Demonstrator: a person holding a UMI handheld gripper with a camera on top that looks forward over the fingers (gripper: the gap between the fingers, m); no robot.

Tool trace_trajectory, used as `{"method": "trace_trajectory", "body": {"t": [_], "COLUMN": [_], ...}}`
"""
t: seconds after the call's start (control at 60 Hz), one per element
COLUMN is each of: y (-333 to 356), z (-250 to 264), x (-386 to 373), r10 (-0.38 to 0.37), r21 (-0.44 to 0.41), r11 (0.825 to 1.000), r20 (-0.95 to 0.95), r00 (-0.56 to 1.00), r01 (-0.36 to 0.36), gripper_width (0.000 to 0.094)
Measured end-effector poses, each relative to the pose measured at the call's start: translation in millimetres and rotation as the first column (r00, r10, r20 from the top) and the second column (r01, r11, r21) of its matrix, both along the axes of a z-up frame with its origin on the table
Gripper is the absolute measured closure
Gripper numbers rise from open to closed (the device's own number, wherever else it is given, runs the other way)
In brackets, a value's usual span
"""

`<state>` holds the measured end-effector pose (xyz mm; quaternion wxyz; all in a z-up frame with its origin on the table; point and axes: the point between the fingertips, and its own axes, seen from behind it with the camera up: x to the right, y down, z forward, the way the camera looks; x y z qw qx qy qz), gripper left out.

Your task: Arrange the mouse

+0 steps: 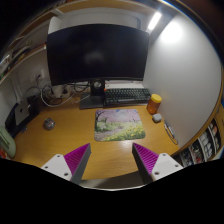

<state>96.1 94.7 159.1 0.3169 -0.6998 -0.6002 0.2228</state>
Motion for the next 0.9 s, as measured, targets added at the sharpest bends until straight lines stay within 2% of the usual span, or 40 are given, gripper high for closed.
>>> {"method": "trace_trajectory", "body": {"t": [0.317,0.617,0.9], "y": [-18,-96,-191], "z": [-7,-13,-29], "x": [2,-2,-1], "r10": [0.022,0.137,0.256], "r21": [-0.009,-0.026,-0.072], "r11": [1.0,0.99,0.963], "r20": [-0.001,-0.019,-0.042], "r00": [1.0,0.99,0.966], "r01": [-0.022,-0.137,-0.258], "gripper_width": [0.0076,0.0076,0.0075]}}
